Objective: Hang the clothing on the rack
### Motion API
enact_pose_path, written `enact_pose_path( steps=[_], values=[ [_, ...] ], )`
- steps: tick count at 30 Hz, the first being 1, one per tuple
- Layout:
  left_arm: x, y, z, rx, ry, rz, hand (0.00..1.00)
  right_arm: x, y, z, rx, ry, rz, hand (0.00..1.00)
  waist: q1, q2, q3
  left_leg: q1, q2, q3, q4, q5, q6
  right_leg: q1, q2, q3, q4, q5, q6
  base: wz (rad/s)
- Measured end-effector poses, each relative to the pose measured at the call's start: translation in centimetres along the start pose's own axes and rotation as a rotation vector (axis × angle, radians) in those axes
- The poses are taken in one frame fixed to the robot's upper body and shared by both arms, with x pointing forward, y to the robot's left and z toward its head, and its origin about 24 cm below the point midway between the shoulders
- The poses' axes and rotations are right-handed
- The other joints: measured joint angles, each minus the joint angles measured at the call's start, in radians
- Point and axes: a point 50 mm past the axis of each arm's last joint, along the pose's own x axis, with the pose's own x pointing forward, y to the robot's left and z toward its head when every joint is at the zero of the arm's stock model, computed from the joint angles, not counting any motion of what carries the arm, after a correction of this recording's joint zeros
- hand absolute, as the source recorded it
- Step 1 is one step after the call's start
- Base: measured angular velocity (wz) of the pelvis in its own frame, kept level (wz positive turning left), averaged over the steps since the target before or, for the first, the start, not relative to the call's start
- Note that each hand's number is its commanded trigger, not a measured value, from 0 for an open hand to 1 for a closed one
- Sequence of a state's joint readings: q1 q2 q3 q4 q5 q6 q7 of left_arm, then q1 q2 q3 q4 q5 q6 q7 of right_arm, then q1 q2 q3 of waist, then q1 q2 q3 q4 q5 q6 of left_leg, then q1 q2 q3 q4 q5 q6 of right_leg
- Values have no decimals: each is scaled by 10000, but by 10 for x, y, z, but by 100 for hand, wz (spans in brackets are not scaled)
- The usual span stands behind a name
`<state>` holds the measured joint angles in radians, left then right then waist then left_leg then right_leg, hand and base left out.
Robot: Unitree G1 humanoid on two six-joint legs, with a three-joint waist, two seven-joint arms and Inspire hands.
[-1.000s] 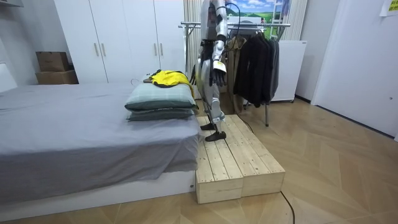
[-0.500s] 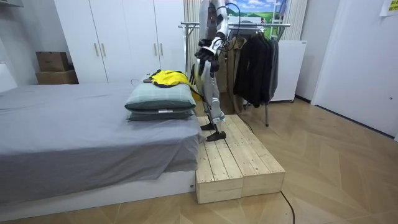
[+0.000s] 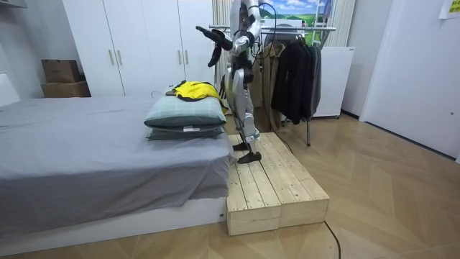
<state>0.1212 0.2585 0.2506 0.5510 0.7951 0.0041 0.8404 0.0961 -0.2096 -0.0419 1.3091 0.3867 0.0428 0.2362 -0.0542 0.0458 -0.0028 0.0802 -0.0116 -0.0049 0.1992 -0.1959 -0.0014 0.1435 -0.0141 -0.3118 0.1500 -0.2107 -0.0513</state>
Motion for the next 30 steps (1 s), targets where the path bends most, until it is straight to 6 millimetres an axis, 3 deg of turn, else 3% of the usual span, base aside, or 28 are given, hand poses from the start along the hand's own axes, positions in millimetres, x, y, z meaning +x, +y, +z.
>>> enact_pose_path(
  steps=[6,13,21,27,30],
  values=[
    [3,0,15,218,-915,109,0,0,-2,1,-83,-38,-82,0,-264,22,14,10,-1,36,-19,0,0,-18,5,128,-3,2,3,-4],
    [2,-14,52,-197,-2169,-850,0,0,0,5,-95,-172,-45,0,-495,34,46,-7,1,101,-26,0,0,8,3,135,-1,4,7,-1],
    [9,-7,72,-655,-2731,-961,0,1,2,7,-218,-254,7,0,-809,-6,54,45,22,324,-116,1,0,-72,10,341,14,6,11,-8],
    [17,-7,105,-1089,-3579,-1009,0,1,3,6,-528,-197,-109,0,-947,-86,98,10,14,359,-148,0,0,-108,0,377,28,31,47,0],
    [16,-10,107,-1050,-3680,-1295,0,1,1,5,-665,-183,-303,0,-1086,-52,82,57,19,423,-202,0,0,-128,10,476,28,35,51,-10]
  ],
)
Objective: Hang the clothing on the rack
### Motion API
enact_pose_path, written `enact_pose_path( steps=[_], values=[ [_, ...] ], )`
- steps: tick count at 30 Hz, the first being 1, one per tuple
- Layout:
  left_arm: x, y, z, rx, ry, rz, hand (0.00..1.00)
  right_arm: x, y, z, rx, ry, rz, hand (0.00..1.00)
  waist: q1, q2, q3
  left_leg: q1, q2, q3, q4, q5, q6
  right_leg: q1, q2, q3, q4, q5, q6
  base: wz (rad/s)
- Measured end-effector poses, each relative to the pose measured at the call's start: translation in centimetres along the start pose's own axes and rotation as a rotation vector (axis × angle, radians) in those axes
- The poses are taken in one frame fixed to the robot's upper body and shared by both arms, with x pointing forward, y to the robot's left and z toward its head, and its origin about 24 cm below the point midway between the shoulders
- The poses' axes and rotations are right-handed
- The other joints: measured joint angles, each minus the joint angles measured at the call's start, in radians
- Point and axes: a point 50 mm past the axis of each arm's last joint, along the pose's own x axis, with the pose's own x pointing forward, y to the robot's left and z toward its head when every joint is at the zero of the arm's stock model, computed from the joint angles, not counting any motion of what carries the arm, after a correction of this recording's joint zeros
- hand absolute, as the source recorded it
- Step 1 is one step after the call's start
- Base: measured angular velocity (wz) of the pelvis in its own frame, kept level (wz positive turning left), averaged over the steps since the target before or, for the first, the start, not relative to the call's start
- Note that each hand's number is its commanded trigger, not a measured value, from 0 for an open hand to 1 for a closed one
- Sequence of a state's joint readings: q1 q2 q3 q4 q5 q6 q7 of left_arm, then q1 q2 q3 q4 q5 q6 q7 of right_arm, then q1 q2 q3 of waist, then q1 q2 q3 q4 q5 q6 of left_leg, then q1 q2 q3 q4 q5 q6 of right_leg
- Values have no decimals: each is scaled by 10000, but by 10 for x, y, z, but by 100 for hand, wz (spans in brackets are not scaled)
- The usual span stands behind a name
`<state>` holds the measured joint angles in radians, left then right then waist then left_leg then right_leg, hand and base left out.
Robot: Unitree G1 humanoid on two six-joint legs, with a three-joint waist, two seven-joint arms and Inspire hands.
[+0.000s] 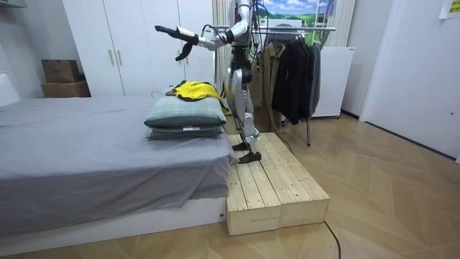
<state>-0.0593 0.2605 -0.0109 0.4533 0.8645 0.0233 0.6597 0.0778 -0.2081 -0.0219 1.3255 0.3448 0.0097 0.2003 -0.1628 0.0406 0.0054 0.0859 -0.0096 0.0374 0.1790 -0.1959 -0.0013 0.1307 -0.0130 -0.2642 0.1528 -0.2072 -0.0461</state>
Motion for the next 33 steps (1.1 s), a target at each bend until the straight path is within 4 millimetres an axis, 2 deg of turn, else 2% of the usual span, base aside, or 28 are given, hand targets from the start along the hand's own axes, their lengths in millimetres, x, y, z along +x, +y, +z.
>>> enact_pose_path(
  steps=[2,11,18,24,25,26,27,33],
  values=[
    [-3,-5,-2,80,46,-334,0,0,-2,-3,12,86,-141,0,-78,14,1,75,21,110,-38,0,0,8,15,119,1,7,-4,-16],
    [-13,-25,-6,221,246,-2143,0,-2,-6,-5,125,90,-285,0,-484,100,22,111,43,175,-115,-1,1,-26,24,132,12,59,2,-1],
    [-6,-27,-1,132,303,-2839,0,-2,-7,-4,259,12,-274,0,-489,148,23,105,118,425,-114,-1,2,-109,77,309,22,132,-32,-8],
    [-6,-29,-1,-168,482,-3197,0,-2,-8,-2,303,-73,-299,0,-515,187,-6,-47,145,475,-90,1,5,-301,122,445,33,147,-58,-4],
    [-5,-29,-1,-432,652,-3206,0,-2,-9,-2,301,-34,-338,0,-496,210,-20,-77,146,475,-92,6,12,-355,123,460,67,149,-60,0],
    [-4,-32,-3,-628,898,-3327,0,-3,-10,-3,298,47,-389,0,-466,158,13,-73,153,476,-95,7,13,-355,126,454,97,147,-62,0],
    [-5,-33,-5,-778,1115,-3407,0,-3,-10,-4,229,126,-408,0,-478,168,2,-65,154,475,-92,7,13,-355,125,455,125,143,-64,0],
    [-23,-51,-23,-2335,3129,-4463,0,-3,-9,-6,35,306,-369,0,-552,55,33,-78,152,459,-94,6,13,-361,122,442,144,132,-63,0]
  ],
)
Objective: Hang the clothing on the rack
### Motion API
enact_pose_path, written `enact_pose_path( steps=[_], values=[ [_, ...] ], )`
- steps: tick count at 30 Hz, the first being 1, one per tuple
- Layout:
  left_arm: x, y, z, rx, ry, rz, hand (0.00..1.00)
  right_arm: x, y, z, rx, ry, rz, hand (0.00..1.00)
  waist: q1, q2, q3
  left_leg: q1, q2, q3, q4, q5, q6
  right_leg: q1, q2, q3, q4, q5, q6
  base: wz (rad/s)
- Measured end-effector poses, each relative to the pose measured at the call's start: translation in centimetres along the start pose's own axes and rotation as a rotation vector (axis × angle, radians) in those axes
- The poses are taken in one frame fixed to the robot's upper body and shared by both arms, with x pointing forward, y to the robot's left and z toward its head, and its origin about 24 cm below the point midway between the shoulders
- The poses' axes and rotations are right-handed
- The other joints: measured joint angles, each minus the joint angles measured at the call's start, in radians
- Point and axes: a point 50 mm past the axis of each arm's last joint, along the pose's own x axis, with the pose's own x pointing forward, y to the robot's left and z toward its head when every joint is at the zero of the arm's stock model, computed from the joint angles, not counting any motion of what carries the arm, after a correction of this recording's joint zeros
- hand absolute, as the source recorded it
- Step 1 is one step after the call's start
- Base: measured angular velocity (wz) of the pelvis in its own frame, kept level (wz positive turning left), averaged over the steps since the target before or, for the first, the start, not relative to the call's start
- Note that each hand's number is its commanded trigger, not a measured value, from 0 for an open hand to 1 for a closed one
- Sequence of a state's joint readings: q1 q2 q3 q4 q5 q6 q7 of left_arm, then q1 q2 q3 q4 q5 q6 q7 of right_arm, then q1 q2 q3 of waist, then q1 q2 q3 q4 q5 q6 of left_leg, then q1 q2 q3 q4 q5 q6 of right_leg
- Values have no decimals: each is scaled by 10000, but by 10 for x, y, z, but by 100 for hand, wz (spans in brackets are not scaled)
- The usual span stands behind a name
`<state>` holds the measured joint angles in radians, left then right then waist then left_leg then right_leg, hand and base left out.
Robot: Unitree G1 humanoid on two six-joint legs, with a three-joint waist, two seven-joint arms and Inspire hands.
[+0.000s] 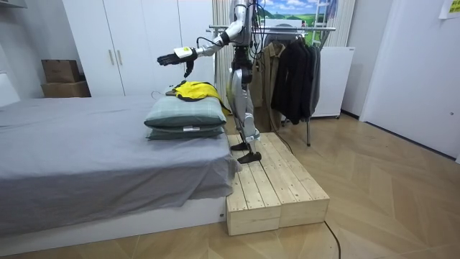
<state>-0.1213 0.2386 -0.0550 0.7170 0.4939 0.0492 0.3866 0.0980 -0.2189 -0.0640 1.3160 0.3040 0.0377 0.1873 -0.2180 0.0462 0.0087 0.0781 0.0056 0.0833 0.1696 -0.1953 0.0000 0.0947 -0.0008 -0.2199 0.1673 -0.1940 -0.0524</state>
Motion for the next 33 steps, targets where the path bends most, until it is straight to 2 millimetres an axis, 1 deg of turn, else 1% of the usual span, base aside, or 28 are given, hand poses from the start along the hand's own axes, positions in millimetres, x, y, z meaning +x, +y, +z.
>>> enact_pose_path(
  steps=[6,10,12,16,20,21,22,24,27,29,33],
  values=[
    [-4,-11,-15,-470,814,-867,0,0,2,-1,146,38,34,0,18,-75,-41,-165,-3,56,71,0,0,-161,-17,39,24,-1,2,-2],
    [-5,-14,-15,-546,872,-1024,0,0,3,-4,575,42,51,0,25,-85,-51,-271,0,106,82,0,0,-292,-13,90,32,5,-4,-4],
    [-5,-16,-15,-859,987,-1074,0,0,2,-7,660,111,32,0,22,-90,-65,-266,-1,112,85,0,0,-295,-13,121,36,4,-4,-3],
    [-4,-18,-15,-1322,1211,-1275,0,0,1,-11,696,287,19,0,14,-123,-69,-266,4,112,100,0,0,-296,-6,140,45,4,-4,0],
    [1,-15,-7,-1530,1077,-1289,0,0,2,-12,925,422,45,0,42,-153,-57,-454,8,115,132,0,0,-495,-6,168,93,4,-5,0],
    [2,-15,-6,-1547,1059,-1285,0,0,2,-13,941,436,45,0,44,-154,-82,-511,10,121,152,0,0,-576,-5,197,134,2,-8,-7],
    [3,-14,-4,-1578,1037,-1259,0,0,3,-11,950,440,74,0,48,-161,-80,-604,26,202,183,0,0,-728,-2,269,223,-1,-11,-11],
    [5,-13,-2,-1596,1084,-1295,0,1,6,-7,967,455,145,0,38,-160,-78,-744,30,223,235,0,0,-828,0,287,237,10,-25,-6],
    [8,-13,3,-1603,1054,-1495,0,2,10,-4,1229,346,257,0,8,-184,-64,-1011,44,226,367,-1,0,-1085,-17,245,381,15,-32,2],
    [14,-12,8,-1576,1060,-1545,0,2,10,-1,1352,278,235,0,4,-140,-25,-1106,69,231,369,-1,1,-1231,-9,227,405,52,-68,0],
    [18,-10,15,-1473,874,-1557,0,3,12,1,1558,143,299,0,19,-98,4,-1211,92,231,377,0,1,-1320,8,227,458,53,-70,0]
  ],
)
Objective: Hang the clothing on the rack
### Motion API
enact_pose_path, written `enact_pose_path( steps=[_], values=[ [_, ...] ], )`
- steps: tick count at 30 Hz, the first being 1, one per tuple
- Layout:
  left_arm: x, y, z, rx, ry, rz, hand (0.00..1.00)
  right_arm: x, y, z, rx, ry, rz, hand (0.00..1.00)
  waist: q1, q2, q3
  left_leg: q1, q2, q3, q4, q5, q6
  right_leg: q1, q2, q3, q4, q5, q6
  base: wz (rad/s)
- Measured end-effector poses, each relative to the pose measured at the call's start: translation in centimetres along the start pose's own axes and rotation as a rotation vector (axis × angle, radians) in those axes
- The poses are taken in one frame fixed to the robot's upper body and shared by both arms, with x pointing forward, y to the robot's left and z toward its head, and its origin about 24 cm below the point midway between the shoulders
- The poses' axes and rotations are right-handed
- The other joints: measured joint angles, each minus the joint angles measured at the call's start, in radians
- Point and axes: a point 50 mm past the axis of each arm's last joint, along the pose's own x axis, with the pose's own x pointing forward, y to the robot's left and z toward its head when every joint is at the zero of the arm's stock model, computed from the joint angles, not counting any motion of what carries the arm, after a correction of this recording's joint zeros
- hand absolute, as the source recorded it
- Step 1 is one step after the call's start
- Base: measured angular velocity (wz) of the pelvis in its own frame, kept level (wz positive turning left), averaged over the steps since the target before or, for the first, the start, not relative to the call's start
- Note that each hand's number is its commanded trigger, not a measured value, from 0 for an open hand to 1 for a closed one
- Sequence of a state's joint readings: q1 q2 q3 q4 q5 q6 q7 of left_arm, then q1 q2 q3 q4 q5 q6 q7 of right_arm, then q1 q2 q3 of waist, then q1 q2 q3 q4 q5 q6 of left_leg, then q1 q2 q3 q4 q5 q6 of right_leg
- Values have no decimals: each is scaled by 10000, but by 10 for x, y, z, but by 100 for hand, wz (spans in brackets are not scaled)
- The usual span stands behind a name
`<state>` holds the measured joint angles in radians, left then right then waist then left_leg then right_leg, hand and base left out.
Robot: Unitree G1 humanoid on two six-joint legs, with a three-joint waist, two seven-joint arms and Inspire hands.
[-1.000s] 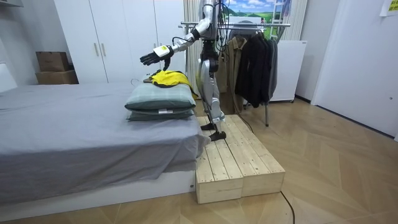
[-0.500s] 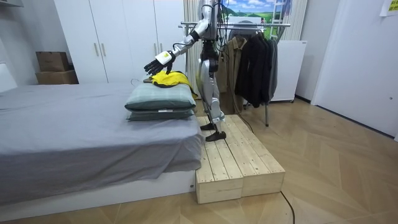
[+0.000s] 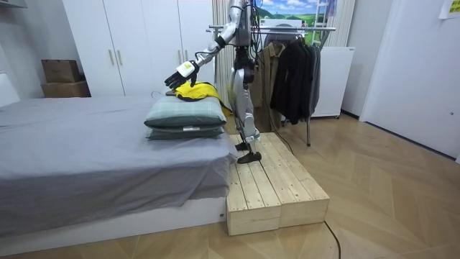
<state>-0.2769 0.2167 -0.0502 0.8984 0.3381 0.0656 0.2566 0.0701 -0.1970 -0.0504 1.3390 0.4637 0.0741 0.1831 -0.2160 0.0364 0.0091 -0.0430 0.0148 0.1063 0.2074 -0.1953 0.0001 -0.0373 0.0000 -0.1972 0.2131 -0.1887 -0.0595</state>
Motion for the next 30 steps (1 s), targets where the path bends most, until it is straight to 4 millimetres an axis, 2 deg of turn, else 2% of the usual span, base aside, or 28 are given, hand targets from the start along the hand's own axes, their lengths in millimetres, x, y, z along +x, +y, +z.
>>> enact_pose_path(
  steps=[2,10,16,20,26,30],
  values=[
    [2,1,6,207,-205,15,0,0,0,1,-101,-98,-53,0,-10,38,27,-20,2,1,-1,4,6,-18,0,-7,19,-3,-3,0],
    [7,7,26,242,-843,235,0,0,2,5,-328,-345,99,0,-19,91,53,-190,-21,30,-9,43,57,-204,-37,0,62,-7,-6,0],
    [8,8,40,1506,-1553,333,0,0,5,12,-416,-658,440,0,-51,112,72,-482,41,9,158,43,58,-444,-55,-44,156,-3,-7,2],
    [11,12,57,2086,-2191,515,0,1,10,22,-488,-906,615,0,-239,193,168,-756,55,32,297,42,57,-657,-99,-182,257,-3,-7,9],
    [11,10,64,2213,-2516,453,0,1,16,32,-840,-1116,821,0,-319,215,191,-1023,74,139,400,51,70,-1022,-117,-87,499,-5,-11,-4],
    [12,6,60,2395,-2380,168,0,2,20,37,-1077,-1224,933,0,-319,165,232,-1231,93,308,540,51,72,-1284,-134,21,674,-1,-18,-9]
  ],
)
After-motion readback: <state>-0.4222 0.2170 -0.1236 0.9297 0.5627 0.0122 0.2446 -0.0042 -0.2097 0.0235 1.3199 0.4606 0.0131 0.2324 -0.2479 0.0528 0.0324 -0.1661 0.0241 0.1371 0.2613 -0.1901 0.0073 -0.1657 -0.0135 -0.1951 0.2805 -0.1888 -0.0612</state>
